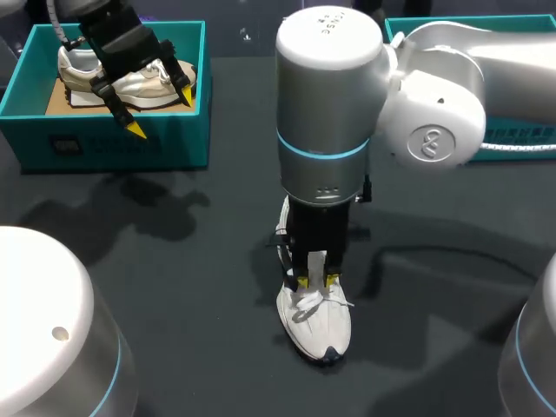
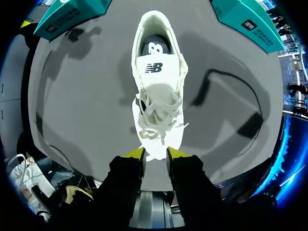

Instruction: Take the shoe out of the shoebox, open the shoe tongue, remove and reinsert the insole, then place the shoe into the shoebox

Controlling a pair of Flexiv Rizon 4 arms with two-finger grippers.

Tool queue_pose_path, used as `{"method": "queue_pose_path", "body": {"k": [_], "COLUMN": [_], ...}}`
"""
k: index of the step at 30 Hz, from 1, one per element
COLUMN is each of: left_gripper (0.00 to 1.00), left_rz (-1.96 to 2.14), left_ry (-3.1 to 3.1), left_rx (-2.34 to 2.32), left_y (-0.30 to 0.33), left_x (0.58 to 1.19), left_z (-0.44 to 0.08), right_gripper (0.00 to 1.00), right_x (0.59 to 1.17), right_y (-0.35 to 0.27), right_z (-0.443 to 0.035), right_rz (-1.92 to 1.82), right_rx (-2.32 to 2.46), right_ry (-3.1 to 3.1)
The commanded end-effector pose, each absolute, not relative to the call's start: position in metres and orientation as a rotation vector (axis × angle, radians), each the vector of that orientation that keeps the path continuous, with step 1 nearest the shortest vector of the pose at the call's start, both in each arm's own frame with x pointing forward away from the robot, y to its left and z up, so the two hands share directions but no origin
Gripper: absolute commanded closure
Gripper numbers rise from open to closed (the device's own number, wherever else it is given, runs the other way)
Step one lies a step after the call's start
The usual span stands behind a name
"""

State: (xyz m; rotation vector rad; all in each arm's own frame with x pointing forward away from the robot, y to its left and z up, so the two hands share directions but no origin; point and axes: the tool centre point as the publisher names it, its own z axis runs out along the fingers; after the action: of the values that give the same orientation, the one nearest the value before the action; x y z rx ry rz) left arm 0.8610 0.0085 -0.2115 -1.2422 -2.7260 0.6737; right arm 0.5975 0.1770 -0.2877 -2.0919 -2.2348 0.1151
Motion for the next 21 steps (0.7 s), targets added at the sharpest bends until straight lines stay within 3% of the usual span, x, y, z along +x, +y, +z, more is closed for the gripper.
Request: {"method": "queue_pose_path", "body": {"k": [1, 21], "left_gripper": [0.00, 0.00], "left_rz": [0.671, 0.671], "left_ry": [-2.727, -2.727], "left_rx": [-1.244, -1.244], "left_y": [0.009, 0.009], "left_x": [0.860, 0.860], "left_z": [-0.211, -0.211], "right_gripper": [0.76, 0.73], "right_x": [0.611, 0.693], "right_y": [0.181, 0.181], "right_z": [-0.289, -0.340], "right_rz": [0.117, 0.041], "right_rx": [-2.069, -1.885], "right_ry": [-2.276, -2.407]}}
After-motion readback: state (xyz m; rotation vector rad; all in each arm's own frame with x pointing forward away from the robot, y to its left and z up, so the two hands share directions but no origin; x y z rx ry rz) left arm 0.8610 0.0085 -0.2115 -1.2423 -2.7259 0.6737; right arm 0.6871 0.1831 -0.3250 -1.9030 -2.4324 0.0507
